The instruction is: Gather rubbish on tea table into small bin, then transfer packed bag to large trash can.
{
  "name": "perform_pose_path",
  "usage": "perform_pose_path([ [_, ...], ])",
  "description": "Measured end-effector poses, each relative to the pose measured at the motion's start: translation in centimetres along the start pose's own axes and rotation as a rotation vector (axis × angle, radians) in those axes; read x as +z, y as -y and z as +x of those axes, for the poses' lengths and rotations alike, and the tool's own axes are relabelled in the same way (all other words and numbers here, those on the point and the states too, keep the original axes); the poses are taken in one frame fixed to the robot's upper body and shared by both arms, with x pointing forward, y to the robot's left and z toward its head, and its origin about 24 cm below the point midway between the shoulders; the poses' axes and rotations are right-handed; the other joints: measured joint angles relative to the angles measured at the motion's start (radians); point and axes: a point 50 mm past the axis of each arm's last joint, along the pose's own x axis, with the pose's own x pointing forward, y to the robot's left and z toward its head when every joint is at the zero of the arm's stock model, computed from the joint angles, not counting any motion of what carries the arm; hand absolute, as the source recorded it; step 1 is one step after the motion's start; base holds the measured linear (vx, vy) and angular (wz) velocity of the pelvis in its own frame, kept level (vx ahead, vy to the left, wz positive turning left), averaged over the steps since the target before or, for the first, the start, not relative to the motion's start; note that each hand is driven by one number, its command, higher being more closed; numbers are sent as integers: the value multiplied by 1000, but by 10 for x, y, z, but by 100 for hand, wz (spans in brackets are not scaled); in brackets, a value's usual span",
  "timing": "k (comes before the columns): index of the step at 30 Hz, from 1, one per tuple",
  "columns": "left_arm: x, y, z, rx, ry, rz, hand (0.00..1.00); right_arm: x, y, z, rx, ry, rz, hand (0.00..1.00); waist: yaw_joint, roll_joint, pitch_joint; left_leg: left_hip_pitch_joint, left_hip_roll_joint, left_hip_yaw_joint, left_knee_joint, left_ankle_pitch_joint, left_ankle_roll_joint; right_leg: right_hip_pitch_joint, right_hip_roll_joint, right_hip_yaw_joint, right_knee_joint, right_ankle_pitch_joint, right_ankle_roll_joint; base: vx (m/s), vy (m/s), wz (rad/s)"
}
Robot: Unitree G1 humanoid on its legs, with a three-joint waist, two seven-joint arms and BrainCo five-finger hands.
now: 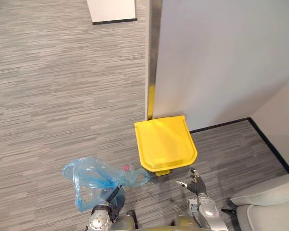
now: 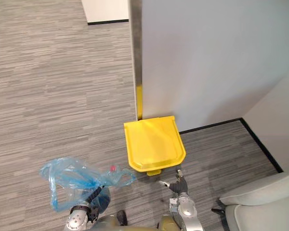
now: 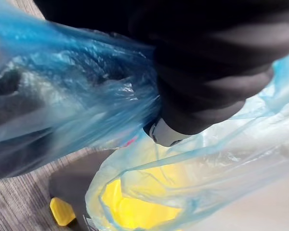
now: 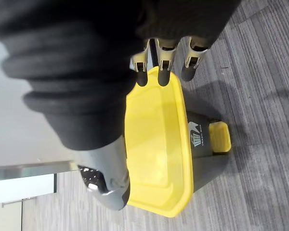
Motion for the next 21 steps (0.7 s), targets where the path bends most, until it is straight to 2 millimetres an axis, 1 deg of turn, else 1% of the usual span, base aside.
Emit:
perform_pose_path([
  [1,-4,-3,2,4,-21,10,100,-3,2,-1,-3,-6,-2,0,-7,-33,-4,11,-17,-28,2,-10,-16,0,-9,-2,-19,56,21,80,-83,23],
  [2,-4,-1,3,-1,-27,4,100,-4,4,-2,-5,-9,-7,0,-7,-24,-6,8,-14,-42,2,-8,-16,5,-6,-6,-27,62,14,86,-89,17],
  [4,-3,8,2,-10,-25,-25,100,-4,14,-2,-19,-6,-33,0,-7,0,-7,-3,-7,-52,-4,-5,-22,10,0,-12,-67,70,16,29,-60,-1],
  [5,-2,13,2,-15,-25,-41,100,-7,19,-3,-28,-16,-46,0,-7,15,-10,0,-2,-55,-11,-2,-26,28,10,-18,-104,88,16,-8,-15,4],
  [6,-4,14,0,-16,-32,-46,100,-9,21,-5,-30,-23,-48,0,-6,20,-12,6,1,-57,-19,0,-29,42,15,-21,-127,96,17,28,-16,8],
  [7,-5,15,-1,-16,-33,-49,100,-13,21,-8,-30,-36,-47,0,-5,22,-16,21,4,-63,-33,2,-33,71,22,-25,-164,111,15,81,16,9],
  [8,-11,15,-6,-16,-53,-52,100,-16,16,-9,-17,-43,-32,0,-3,14,-26,45,1,-66,-55,3,-34,122,26,-28,-234,141,22,94,30,8],
  [9,-11,15,-6,-15,-55,-51,100,-16,17,-10,-18,-44,-33,0,-2,13,-27,46,-1,-67,-57,3,-34,132,25,-30,-255,150,24,75,48,4],
  [13,-16,15,-8,-16,-79,-47,100,-18,17,-11,-21,-50,-32,0,-3,12,-35,49,-8,-73,-62,4,-32,150,22,-34,-288,162,28,23,19,2],
  [16,-19,14,-10,-6,-90,-50,100,-22,19,-14,-31,-62,-30,0,-4,16,-42,67,-10,-82,-69,5,-32,177,22,-44,-303,163,27,20,-8,9],
  [21,-20,13,-11,9,-95,-48,100,-24,21,-16,-52,-67,-29,0,-3,25,-60,69,-13,-92,-78,11,-28,179,19,-51,-305,167,25,-40,-12,5],
])
